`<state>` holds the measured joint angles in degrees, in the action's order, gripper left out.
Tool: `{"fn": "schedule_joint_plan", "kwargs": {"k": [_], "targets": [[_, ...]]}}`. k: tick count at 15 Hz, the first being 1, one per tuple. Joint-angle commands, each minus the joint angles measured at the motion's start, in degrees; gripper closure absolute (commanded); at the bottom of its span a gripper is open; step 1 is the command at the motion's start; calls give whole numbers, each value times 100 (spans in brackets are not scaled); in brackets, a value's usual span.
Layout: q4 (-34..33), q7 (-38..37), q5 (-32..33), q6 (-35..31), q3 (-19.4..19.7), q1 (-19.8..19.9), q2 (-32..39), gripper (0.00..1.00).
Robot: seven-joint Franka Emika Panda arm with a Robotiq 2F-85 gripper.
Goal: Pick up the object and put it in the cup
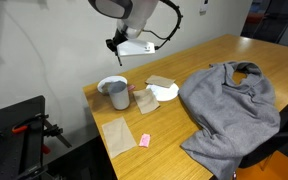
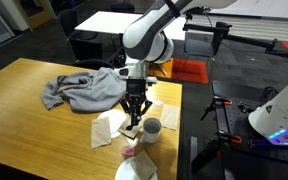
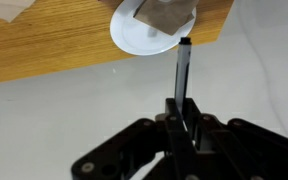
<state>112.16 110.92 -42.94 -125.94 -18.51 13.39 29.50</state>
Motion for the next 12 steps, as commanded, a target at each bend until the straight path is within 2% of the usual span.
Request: {"fn": "schedule_joint_plan", "kwargs": {"k": [1,12], "targets": [[-6,567,-127,541,318,-181,-170,97],[-204,2393,-107,1761,798,-239,30,97]]}}
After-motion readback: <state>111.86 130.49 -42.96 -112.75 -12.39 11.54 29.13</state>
